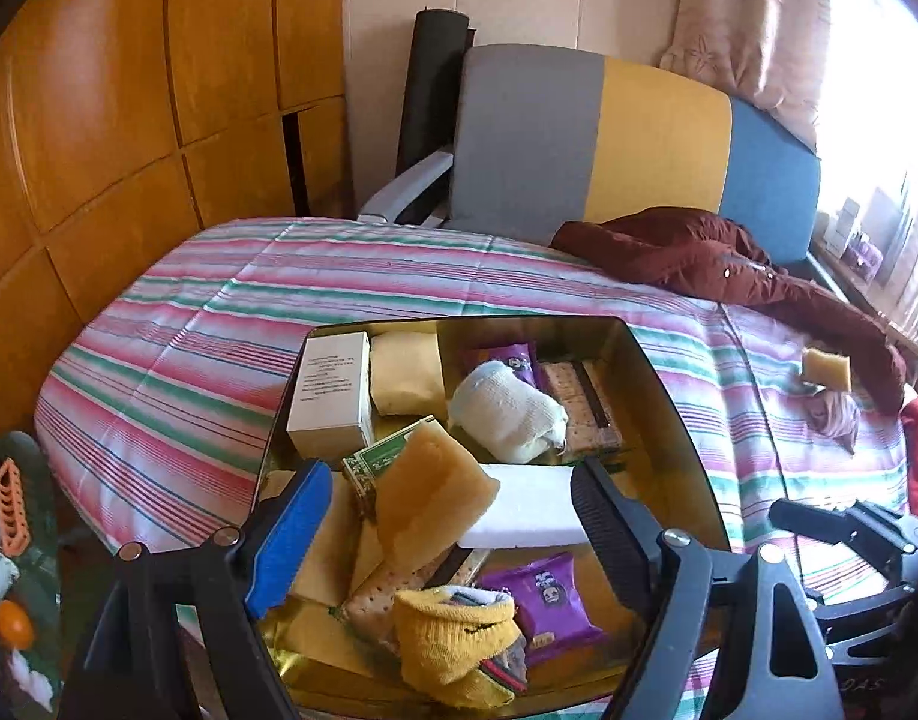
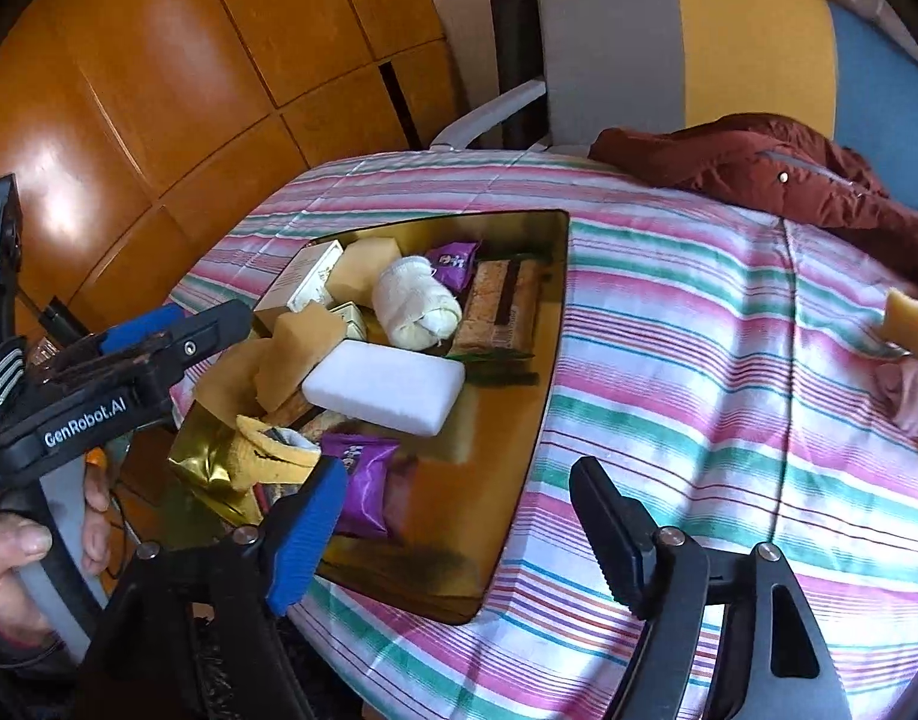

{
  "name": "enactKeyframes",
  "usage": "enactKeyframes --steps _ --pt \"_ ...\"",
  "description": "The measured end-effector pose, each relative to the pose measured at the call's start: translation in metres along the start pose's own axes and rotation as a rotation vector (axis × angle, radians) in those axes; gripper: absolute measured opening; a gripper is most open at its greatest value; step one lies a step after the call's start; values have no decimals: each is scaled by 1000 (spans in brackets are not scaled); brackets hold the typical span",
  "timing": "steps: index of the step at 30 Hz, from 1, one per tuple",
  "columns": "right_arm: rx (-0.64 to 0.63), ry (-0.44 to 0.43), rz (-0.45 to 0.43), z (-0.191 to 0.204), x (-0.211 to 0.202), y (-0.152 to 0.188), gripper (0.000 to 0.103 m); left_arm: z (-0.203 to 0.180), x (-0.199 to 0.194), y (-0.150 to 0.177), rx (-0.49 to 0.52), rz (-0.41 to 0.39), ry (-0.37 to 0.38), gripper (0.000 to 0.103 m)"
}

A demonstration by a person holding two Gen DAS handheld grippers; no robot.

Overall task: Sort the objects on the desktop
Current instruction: 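Move both tools back toward the pink sock and last yellow sponge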

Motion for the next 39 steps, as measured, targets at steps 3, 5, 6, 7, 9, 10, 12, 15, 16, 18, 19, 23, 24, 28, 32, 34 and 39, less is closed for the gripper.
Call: enactKeyframes --steps 3,5,6,7,9,10,12,15,16,18,19,23,24,28,32,34,39 --pt "-8 14 -8 0 -4 0 80 -5 -4 2 21 -12 -11 82" --pt "-13 23 -12 0 -6 1 81 -7 -7 2 21 -19 -2 82" --pt "-14 27 -15 -1 -7 1 81 -8 -9 2 24 -24 5 82" --pt "-13 30 -18 -1 -9 1 81 -9 -10 2 26 -26 7 82" --pt "-12 37 -25 -4 -12 2 81 -13 -13 2 31 -35 17 82" --pt "-11 44 -28 -5 -14 2 81 -14 -14 1 34 -39 19 82" --pt "-5 54 -33 -9 -18 2 81 -18 -17 1 43 -44 30 81" --pt "7 73 -43 -19 -25 2 81 -26 -20 0 59 -47 50 75" --pt "10 79 -45 -21 -27 2 81 -30 -21 0 65 -48 60 75" --pt "16 106 -51 -31 -35 1 81 -37 -22 0 75 -45 77 75" --pt "20 128 -57 -38 -40 1 82 -40 -23 0 80 -45 87 75" --pt "77 204 -64 -72 -60 3 82 -60 -27 1 121 -44 120 75" --pt "93 228 -64 -83 -65 4 82 -67 -26 2 133 -33 141 75" --pt "184 317 -61 -128 -91 14 82 -91 -29 7 156 0 239 72" --pt "319 378 -92 -180 -128 30 82 -111 -33 12 197 2 269 69" --pt "386 405 -116 -204 -146 37 82 -118 -33 14 204 12 288 69" --pt "497 415 -166 -251 -169 40 82 -140 -33 17 231 45 338 69"
Point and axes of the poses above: each gripper's, at about its wrist camera, not at the fingertips, and x roughly the way its jaws point, z to its left, y to its underside, the point moved 6 cm from there along x, roughly the way its jaws point, and after that the axes turned 13 degrees about -y, right-handed, at the moved point
